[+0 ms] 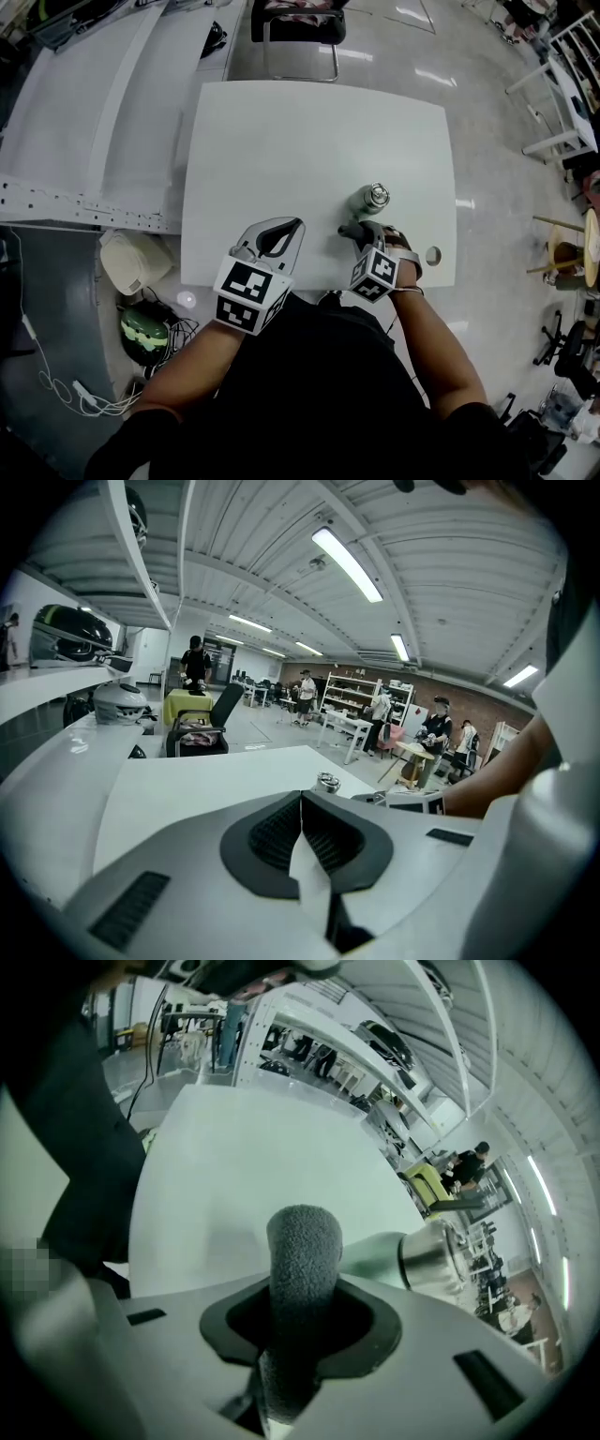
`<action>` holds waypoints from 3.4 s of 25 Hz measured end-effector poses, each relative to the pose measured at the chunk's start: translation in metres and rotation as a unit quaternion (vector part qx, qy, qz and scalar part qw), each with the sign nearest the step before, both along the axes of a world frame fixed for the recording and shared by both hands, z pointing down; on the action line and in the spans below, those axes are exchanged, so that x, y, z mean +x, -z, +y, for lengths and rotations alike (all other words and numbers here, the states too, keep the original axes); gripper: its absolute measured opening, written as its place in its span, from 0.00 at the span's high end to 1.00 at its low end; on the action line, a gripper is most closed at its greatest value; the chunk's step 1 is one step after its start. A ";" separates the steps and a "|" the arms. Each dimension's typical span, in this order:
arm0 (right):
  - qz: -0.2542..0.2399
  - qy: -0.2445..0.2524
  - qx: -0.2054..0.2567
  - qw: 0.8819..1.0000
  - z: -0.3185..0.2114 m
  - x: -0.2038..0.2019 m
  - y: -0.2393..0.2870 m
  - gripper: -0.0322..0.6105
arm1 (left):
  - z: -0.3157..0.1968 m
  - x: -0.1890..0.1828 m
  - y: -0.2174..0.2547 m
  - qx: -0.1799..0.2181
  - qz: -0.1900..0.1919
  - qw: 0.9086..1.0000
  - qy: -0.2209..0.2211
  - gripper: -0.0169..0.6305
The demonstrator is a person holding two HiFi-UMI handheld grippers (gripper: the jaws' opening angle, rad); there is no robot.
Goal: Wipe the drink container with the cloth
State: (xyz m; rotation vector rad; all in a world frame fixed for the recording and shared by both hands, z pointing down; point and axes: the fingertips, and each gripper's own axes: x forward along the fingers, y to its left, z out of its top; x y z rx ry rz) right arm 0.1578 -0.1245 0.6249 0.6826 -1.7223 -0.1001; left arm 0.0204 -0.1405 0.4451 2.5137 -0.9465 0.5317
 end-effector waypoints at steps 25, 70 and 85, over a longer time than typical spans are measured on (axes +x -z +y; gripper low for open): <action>-0.464 -0.383 0.050 0.797 -0.056 0.057 0.163 0.77 | -0.002 -0.002 0.021 0.023 0.023 0.999 -0.029 0.95; -0.516 -0.455 -0.140 0.712 -0.056 0.113 0.004 0.77 | -0.015 0.058 -0.008 -0.022 -0.046 0.998 0.047 0.95; -0.521 -0.496 -0.158 0.677 -0.055 0.120 -0.019 0.77 | -0.018 0.044 0.006 -0.014 -0.020 0.996 0.082 0.95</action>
